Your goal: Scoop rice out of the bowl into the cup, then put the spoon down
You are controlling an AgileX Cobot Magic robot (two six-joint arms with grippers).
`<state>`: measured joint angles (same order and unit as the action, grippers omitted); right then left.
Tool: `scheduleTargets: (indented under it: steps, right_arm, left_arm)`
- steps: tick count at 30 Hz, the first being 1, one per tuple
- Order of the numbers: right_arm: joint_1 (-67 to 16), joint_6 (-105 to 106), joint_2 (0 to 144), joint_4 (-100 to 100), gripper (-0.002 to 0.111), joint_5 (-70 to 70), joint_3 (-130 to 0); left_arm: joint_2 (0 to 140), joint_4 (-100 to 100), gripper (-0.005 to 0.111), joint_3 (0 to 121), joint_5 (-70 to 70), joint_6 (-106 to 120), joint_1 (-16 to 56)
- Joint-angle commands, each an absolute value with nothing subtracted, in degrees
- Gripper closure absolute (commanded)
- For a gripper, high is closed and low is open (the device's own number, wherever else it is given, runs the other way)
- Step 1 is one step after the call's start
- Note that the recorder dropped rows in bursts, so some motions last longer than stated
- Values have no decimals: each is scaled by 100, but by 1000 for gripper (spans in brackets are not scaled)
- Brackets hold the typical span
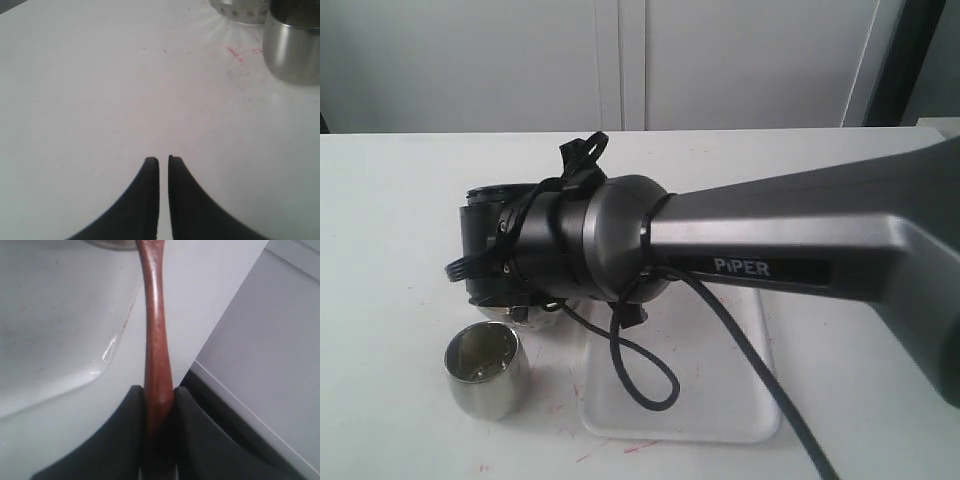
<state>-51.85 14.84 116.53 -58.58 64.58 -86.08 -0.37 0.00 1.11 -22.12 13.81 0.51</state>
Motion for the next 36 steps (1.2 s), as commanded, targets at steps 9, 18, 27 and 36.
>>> scheduleTargets:
  steps: [9,18,27,36]
  right_arm:
    - [-5192,992,11668,-4974,108,6051,-8592]
    - [-5192,578,11668,-4818,108,5785,-8592]
    - [-5137,402,11668,-4386,108,5666,-8592]
    - [-4930,-67,11668,-4268,108,5666,-8592]
  left_arm:
    - [0,-32,92,58,-2488,1347,74]
    - [0,-32,92,58,-2488,1347,74]
    - [0,-32,92,58,-2488,1347,74]
    - [0,-32,92,58,-2488,1347,74]
